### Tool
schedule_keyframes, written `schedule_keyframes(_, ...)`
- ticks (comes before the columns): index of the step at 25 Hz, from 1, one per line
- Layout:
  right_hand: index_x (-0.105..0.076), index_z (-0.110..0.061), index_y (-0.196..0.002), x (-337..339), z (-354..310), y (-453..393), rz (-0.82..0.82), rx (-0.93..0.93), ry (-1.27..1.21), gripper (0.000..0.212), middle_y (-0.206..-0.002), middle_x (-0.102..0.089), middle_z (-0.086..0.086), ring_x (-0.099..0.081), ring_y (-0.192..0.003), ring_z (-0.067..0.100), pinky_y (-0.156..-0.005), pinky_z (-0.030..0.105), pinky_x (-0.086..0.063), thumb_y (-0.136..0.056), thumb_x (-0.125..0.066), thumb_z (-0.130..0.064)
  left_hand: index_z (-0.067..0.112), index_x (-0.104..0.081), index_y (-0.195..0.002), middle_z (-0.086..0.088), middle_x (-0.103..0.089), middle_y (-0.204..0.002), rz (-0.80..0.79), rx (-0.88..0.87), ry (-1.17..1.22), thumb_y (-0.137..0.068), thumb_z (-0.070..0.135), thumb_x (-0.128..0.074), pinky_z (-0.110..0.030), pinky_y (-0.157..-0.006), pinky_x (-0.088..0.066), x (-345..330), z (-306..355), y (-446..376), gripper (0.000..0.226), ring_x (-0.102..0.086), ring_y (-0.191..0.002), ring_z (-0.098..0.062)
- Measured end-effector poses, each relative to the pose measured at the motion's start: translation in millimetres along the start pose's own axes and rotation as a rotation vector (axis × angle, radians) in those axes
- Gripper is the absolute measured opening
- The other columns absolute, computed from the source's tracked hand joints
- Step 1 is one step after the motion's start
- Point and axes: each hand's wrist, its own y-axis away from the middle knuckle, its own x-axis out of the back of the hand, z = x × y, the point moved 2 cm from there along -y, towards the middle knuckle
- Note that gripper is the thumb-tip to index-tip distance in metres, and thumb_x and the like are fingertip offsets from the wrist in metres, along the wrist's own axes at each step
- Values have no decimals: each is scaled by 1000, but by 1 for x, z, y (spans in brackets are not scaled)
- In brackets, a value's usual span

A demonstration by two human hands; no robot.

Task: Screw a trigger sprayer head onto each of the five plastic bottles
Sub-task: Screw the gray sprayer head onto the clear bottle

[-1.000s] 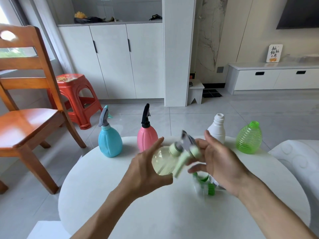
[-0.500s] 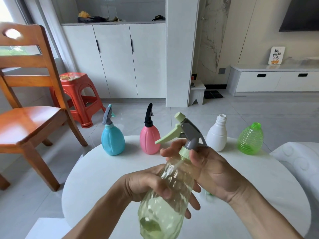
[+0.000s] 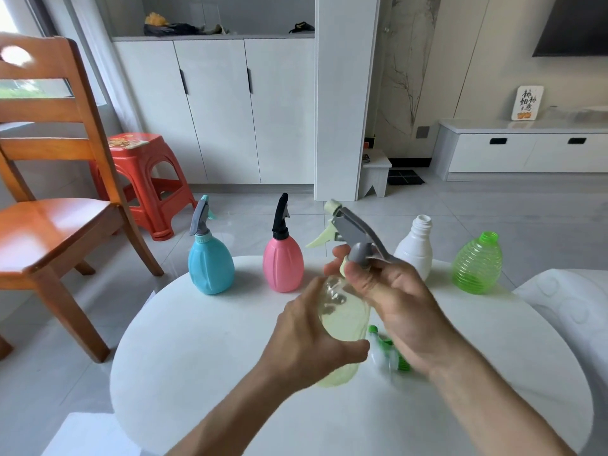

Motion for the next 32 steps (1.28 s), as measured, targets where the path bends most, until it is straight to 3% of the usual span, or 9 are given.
schedule_keyframes(2,-73,-15,-103,9,-14,-1,-160,8,-10,25,-105,-74,9,-67,-107,25,-96,37,-51,-89,-69,-36,47,-56,-120,23,-65,-111,-162,-2,77,-56,18,-85,-19,-90,-49,8,-4,-6,75,-62,-108,1)
schedule_keyframes(6,-65,-8,-122,14,-19,1,-384,-86,-110,37,-120,-70,17,-55,-117,50,-96,47,-42,-94,-61,-33,6,-61,-119,-25,-63,-121,-547,-6,322,-59,3,-78,-56,-96,-49,11,7,2,62,-62,-113,-40)
schedule_keyframes(8,-62,-6,-127,9,-18,3,-424,-129,-200,38,-126,-67,18,-58,-120,40,-97,55,-40,-96,-59,-29,-1,-57,-120,-31,-61,-122,-614,-5,381,-60,-1,-75,-65,-97,-46,10,8,2,62,-59,-113,-49)
schedule_keyframes(11,-70,-15,-112,6,-13,1,-305,-96,-193,32,-107,-72,8,-57,-111,35,-89,77,-28,-90,-66,-38,-5,-58,-114,-28,-66,-109,-592,5,464,-63,5,-75,-65,-94,-46,10,10,0,54,-64,-103,-46)
schedule_keyframes(12,-71,-17,-107,3,-12,1,-253,-82,-196,30,-101,-72,6,-59,-107,33,-86,78,-30,-88,-68,-40,-4,-59,-108,-24,-67,-100,-544,18,491,-63,12,-75,-64,-93,-47,8,11,1,50,-65,-96,-41)
schedule_keyframes(15,-72,-16,-103,0,-14,1,-184,-51,-228,35,-93,-70,7,-64,-98,26,-87,49,-50,-82,-74,-43,0,-62,-99,-14,-67,-90,-428,43,497,-63,20,-77,-47,-83,-52,2,13,2,44,-64,-88,-28)
schedule_keyframes(17,-72,-15,-101,0,-15,2,-159,-52,-234,35,-92,-69,8,-63,-93,25,-86,39,-53,-80,-75,-43,2,-63,-95,-9,-67,-86,-401,35,467,-62,20,-77,-39,-78,-51,3,14,2,40,-63,-84,-23)
schedule_keyframes(23,-73,-15,-97,0,-10,3,-64,-79,-179,26,-89,-68,9,-64,-85,22,-79,35,-50,-83,-69,-36,3,-62,-96,-8,-66,-86,-366,65,448,-61,20,-78,-42,-80,-52,1,10,-1,42,-63,-84,-24)
schedule_keyframes(32,-72,-13,-99,-2,-4,5,-3,-100,-148,27,-89,-68,8,-64,-86,21,-84,38,-48,-84,-68,-36,7,-62,-100,-7,-68,-86,-365,82,438,-61,18,-80,-45,-82,-52,-1,-1,-4,44,-64,-83,-23)
